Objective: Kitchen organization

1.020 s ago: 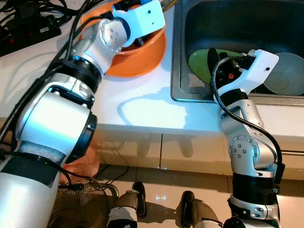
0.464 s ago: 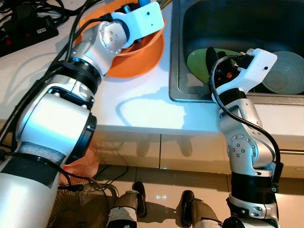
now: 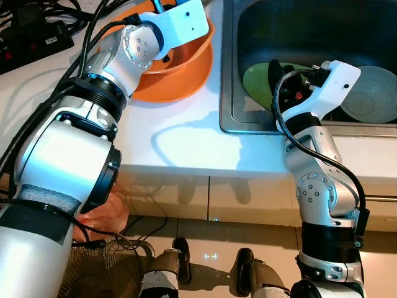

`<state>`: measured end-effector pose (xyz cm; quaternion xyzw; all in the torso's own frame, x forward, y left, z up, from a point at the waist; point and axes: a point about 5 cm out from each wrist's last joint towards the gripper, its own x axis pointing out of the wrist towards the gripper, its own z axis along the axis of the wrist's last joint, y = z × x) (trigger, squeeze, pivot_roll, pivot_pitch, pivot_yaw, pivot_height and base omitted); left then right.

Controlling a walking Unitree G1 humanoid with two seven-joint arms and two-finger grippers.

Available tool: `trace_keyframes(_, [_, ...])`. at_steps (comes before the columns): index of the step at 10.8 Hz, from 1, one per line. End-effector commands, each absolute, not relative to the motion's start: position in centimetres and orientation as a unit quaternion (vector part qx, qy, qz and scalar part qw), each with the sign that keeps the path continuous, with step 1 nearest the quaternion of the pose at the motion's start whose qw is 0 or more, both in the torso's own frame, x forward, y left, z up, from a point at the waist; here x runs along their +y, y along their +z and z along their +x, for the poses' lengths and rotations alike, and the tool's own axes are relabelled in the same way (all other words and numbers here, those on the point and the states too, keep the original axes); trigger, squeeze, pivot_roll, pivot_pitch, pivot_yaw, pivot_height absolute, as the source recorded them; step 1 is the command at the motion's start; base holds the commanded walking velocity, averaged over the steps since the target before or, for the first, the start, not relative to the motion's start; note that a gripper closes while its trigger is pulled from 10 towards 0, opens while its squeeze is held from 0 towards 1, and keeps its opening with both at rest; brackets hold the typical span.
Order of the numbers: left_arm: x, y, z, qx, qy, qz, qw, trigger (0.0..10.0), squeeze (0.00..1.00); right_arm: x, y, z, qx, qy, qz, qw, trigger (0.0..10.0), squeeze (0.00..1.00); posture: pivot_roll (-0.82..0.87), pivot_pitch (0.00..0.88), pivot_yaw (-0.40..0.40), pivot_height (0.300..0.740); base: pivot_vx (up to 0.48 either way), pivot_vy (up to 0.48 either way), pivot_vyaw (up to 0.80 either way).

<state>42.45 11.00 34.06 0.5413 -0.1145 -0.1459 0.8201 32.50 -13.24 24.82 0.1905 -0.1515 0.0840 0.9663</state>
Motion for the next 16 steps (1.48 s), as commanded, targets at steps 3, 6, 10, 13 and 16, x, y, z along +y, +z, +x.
trace_keyframes(3, [11.4,34.7,42.4,-0.122,-0.138,0.544,0.819,0.0,0.0,-13.4,22.6,32.9,-0.101,0.072,0.195,0.973,10.0,0.0,0.06,0.316,0.105,0.74,0.0,0.0,0.0])
trace_keyframes(6, [11.5,34.4,42.4,-0.117,-0.137,0.54,0.822,10.0,0.0,-13.4,22.6,33.0,-0.102,0.073,0.195,0.973,10.0,0.0,0.06,0.315,0.103,0.74,0.0,0.0,0.0])
trace_keyframes(10, [11.6,34.5,42.4,-0.125,-0.137,0.53,0.827,0.0,0.0,-13.5,22.7,33.1,-0.103,0.073,0.194,0.973,10.0,0.0,0.06,0.31,0.099,0.74,0.0,0.0,0.0])
trace_keyframes(13, [11.4,35.8,42.2,-0.158,-0.126,0.503,0.84,0.0,0.0,-13.6,22.7,33.1,-0.104,0.072,0.194,0.973,10.0,0.0,0.06,0.308,0.097,0.74,0.0,0.0,0.0])
trace_keyframes(16, [11.0,38.8,41.3,-0.245,-0.122,0.409,0.871,0.0,0.0,-13.6,22.8,33.3,-0.104,0.074,0.193,0.973,10.0,0.0,0.06,0.307,0.091,0.74,0.0,0.0,0.0])
